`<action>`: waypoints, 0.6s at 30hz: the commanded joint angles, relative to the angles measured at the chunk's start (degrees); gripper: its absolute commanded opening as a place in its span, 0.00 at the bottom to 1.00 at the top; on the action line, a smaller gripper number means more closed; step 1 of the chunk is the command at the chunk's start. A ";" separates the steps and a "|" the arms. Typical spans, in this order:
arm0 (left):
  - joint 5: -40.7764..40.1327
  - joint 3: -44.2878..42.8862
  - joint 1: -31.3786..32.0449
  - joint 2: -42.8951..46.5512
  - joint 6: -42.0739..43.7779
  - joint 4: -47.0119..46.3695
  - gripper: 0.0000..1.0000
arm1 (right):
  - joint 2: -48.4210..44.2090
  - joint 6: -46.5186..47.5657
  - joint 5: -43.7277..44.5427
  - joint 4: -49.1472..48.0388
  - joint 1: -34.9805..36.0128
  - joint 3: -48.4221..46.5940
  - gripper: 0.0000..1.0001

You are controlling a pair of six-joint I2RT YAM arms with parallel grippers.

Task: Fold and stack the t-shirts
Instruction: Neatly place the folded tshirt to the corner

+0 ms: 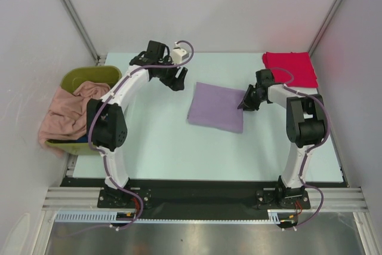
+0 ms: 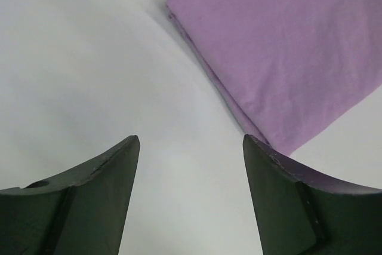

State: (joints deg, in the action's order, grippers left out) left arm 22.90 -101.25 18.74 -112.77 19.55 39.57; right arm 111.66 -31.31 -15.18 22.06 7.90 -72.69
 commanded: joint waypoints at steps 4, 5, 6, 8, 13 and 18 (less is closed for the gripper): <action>1.27 4.04 -3.10 5.80 1.37 -0.55 0.76 | 3.56 5.63 -4.68 -2.39 -1.22 -5.17 0.00; 1.27 4.13 -3.18 6.07 1.54 -0.46 0.76 | 3.66 6.60 -4.60 -1.68 -2.44 -6.40 0.00; 1.27 4.05 -3.27 6.16 1.72 -0.11 0.76 | 3.92 7.83 -4.25 -0.46 -2.80 -10.42 0.00; 0.93 3.52 -3.54 6.51 2.77 0.59 0.76 | 5.50 12.83 -1.79 4.98 -3.33 -15.70 0.00; -1.80 1.06 -3.54 7.04 5.23 2.18 0.77 | 13.31 23.21 8.48 22.11 -3.77 -39.93 0.00; -3.29 -1.93 -3.54 6.51 6.11 3.67 0.77 | 22.44 30.68 17.70 30.83 -4.56 -58.50 0.00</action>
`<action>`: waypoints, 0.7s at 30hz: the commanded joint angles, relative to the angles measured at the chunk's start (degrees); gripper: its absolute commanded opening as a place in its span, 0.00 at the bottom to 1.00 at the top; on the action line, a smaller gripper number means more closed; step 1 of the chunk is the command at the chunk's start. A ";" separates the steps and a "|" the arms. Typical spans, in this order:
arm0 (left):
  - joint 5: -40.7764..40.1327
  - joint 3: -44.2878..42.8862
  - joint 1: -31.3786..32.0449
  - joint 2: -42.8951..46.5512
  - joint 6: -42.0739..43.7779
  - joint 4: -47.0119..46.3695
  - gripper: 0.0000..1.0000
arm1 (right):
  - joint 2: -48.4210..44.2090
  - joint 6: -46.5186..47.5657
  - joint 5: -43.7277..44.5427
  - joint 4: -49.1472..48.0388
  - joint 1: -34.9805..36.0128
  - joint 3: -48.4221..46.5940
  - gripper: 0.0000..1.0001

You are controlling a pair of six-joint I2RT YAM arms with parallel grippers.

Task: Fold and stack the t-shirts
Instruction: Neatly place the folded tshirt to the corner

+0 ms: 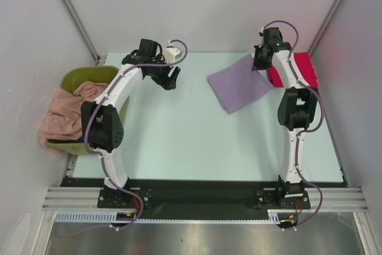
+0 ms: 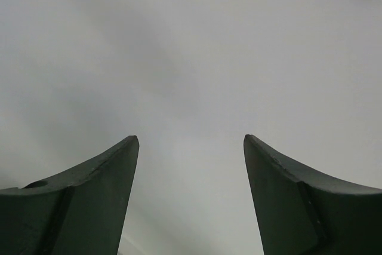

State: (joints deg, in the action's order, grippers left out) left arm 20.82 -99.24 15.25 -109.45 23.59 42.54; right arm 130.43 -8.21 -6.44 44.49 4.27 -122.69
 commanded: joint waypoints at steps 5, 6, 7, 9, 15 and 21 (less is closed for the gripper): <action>-2.19 -6.40 -0.04 1.70 2.51 1.66 0.77 | 8.26 13.99 20.04 8.34 -1.37 -21.26 0.00; -2.36 -6.58 -0.04 1.43 2.77 1.66 0.77 | 8.26 15.66 21.54 7.38 -1.46 -22.05 0.00; -2.54 -6.75 -0.04 1.17 2.95 1.75 0.77 | 7.39 18.55 24.16 4.67 -1.37 -21.80 0.00; -3.15 -6.75 -0.04 0.82 3.39 1.75 0.77 | 6.51 21.73 28.30 -0.42 -1.46 -20.58 0.00; -5.26 -7.19 -0.04 -0.06 4.97 2.19 0.77 | 6.07 33.07 35.61 -7.48 -1.72 -21.01 0.00; -6.40 -7.81 -0.04 -1.03 5.41 2.28 0.77 | 3.96 36.67 36.41 -8.54 -2.86 -19.96 0.00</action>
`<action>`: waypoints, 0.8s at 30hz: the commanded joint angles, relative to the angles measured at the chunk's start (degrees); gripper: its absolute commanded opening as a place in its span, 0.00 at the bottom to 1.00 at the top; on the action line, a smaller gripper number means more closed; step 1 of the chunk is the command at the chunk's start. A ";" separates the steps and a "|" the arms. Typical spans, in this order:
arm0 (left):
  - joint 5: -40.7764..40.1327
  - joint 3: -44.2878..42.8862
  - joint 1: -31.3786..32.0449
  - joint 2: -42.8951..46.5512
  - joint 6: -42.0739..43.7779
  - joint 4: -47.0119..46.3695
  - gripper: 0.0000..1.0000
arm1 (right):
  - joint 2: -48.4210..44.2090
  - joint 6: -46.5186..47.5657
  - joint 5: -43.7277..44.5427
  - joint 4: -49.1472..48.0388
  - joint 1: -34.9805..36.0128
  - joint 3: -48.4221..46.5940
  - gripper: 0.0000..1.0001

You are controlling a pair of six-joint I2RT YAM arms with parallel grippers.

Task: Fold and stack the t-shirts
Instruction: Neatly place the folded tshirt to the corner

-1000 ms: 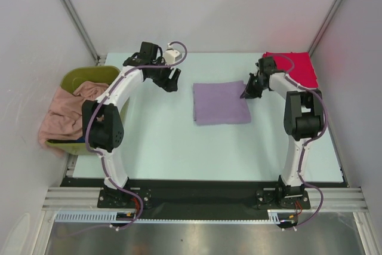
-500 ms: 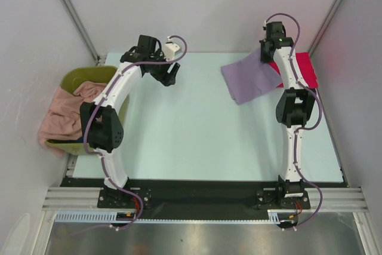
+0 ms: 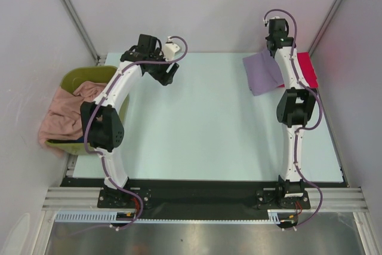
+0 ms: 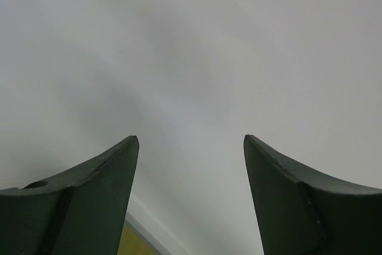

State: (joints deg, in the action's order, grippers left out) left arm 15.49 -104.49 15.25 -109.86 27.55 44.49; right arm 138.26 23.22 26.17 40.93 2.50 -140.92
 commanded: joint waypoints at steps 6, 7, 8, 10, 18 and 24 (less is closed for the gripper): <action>-1.16 -2.74 -0.04 -1.14 1.72 0.60 0.77 | -5.62 7.19 4.77 -6.12 -2.06 -1.81 0.00; -1.07 -2.74 -0.04 -1.23 1.72 0.60 0.77 | -6.06 7.36 4.42 -6.21 -2.06 -1.81 0.00; -1.33 -2.65 -0.04 -1.32 1.72 0.42 0.77 | -6.24 7.45 4.06 -6.30 -2.06 -1.81 0.00; -1.42 -2.48 -0.04 -1.49 1.80 0.42 0.77 | -6.94 7.89 3.36 -6.47 -1.98 -1.46 0.00; -2.03 -1.95 -0.04 -1.32 2.33 0.16 0.77 | -8.35 9.21 3.10 -6.39 -2.06 -2.69 0.00; -2.13 -1.77 -0.13 -1.41 2.33 0.25 0.77 | -9.14 8.33 0.99 -5.95 -4.96 -2.25 0.00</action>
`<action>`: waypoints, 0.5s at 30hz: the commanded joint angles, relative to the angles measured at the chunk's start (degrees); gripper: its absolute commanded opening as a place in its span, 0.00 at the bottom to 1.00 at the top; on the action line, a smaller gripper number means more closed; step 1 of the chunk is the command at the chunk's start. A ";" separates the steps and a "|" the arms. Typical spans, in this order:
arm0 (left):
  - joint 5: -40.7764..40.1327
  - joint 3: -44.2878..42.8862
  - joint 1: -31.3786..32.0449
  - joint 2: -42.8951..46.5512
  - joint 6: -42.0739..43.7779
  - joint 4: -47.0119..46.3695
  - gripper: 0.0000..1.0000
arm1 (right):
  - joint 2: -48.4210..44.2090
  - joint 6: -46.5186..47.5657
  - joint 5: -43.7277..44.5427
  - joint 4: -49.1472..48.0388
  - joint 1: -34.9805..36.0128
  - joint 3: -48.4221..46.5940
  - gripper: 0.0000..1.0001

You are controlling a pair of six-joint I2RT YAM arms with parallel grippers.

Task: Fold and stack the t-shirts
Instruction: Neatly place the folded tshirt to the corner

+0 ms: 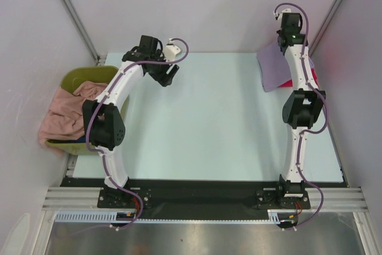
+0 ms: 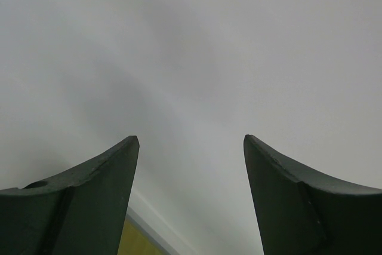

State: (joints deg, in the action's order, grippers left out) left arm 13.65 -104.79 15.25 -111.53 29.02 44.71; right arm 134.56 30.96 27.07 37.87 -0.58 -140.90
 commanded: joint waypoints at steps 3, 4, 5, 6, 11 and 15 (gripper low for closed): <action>-0.29 -1.38 -0.04 -0.01 0.78 -0.06 0.76 | -6.15 0.59 -0.87 -3.50 -2.41 -2.54 0.00; -0.38 -1.38 -0.04 0.08 0.78 -0.06 0.76 | -6.24 0.68 -1.23 -3.76 -2.76 -2.36 0.00; -0.47 -1.38 -0.13 -0.09 0.87 0.03 0.77 | -6.24 0.68 -1.58 -3.94 -2.93 -2.36 0.00; -0.64 -1.38 -0.13 -0.01 0.78 -0.06 0.77 | -6.07 0.68 -2.54 -4.12 -3.11 -2.36 0.00; -1.08 -1.12 -0.04 -0.10 0.95 0.03 0.77 | -4.84 0.50 -5.70 -4.99 -4.78 -2.27 0.00; -1.78 0.02 -0.04 0.25 1.04 -0.06 0.76 | -2.56 0.59 -7.65 -7.01 -6.80 -0.87 0.00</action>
State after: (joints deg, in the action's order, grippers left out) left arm 12.97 -104.75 15.25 -111.55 29.06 44.71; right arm 134.34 30.94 20.67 36.88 -5.41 -140.88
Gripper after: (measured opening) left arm 0.765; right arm 0.033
